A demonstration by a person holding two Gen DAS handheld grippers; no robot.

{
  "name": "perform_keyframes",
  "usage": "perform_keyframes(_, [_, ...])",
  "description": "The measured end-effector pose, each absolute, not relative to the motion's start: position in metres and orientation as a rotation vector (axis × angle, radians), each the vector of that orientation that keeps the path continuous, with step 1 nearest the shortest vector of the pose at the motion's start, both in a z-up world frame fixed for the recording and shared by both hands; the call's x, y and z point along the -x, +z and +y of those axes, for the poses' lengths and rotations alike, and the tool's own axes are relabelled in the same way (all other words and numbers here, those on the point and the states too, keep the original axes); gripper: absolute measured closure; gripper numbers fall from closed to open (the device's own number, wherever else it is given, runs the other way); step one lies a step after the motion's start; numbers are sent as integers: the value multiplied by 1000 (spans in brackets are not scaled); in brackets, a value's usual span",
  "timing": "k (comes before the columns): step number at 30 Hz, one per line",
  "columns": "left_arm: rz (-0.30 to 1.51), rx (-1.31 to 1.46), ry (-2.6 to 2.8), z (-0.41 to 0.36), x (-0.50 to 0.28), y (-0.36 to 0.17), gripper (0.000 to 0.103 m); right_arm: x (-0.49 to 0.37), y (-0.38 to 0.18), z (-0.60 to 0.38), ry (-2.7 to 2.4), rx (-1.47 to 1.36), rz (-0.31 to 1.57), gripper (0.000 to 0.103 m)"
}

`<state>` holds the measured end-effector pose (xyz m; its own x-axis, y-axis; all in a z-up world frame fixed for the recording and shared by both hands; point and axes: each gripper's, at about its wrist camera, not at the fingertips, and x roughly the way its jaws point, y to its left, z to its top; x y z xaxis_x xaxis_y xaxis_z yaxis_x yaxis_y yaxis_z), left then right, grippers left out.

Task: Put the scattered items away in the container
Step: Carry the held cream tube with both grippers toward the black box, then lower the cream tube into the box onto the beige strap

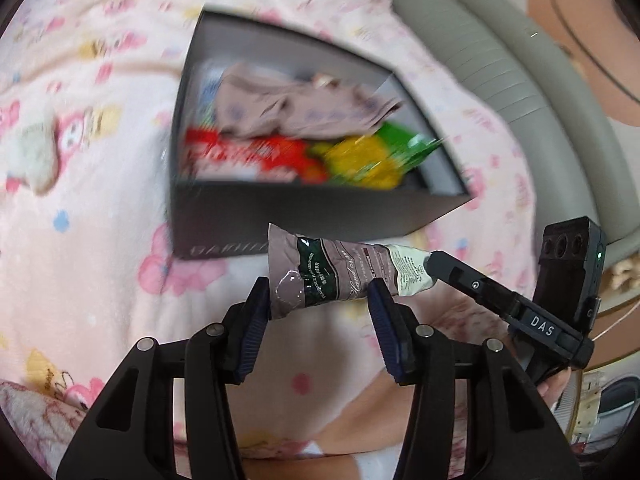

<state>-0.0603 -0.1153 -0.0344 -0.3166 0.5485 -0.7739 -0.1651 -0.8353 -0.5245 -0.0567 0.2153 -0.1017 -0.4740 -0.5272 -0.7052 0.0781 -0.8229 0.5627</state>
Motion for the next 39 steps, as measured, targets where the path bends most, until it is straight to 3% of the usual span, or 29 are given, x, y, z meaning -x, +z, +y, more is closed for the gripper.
perform_keyframes(2, [-490,1440,2216,-54,67,-33,53,51,-80,219,-2367,-1281,-632,71])
perform_keyframes(7, [-473,1334,2284,-45,108,6,53,75,-37,235,-2382,-1178,-623,71])
perform_keyframes(13, [-524,1377,2294,-43,170,-1,53,152,-24,229,-2345,-1180,-693,71])
perform_keyframes(20, [-550,1511,2267,-51,247,-43,53,222,-31,217,-2345,-1284,-551,71])
perform_keyframes(26, [-448,1620,2247,-44,263,-70,54,247,-78,225,-2214,-1414,-724,71])
perform_keyframes(32, [-290,1632,2263,-15,251,-76,54,235,-87,205,-2290,-1480,-519,71])
perform_keyframes(39, [-379,1654,2231,-22,251,-89,55,223,-71,208,-2450,-1359,-454,71])
